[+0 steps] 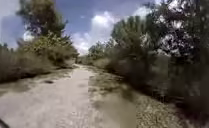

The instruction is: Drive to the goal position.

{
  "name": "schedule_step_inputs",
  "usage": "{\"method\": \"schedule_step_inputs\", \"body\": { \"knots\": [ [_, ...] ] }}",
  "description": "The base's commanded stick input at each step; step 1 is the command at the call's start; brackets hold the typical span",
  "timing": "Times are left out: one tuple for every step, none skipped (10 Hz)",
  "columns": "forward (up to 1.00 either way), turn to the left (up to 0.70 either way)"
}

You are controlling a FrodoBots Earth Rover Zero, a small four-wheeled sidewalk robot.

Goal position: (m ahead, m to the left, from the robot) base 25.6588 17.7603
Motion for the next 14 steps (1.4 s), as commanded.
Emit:
{"method": "schedule_step_inputs", "body": {
  "knots": [
    [0.84,0.33],
    [0.84,0.27],
    [0.84,0.03],
    [0.84,0.0],
    [0.84,0.0],
    [0.84,0.0],
    [0.84,0.0],
    [0.84,0.0],
    [0.84,0.0],
    [0.84,0.0],
    [0.84,0.0],
    [0.84,0.0],
    [0.84,0.0],
    [0.84,0.0]
  ]
}}
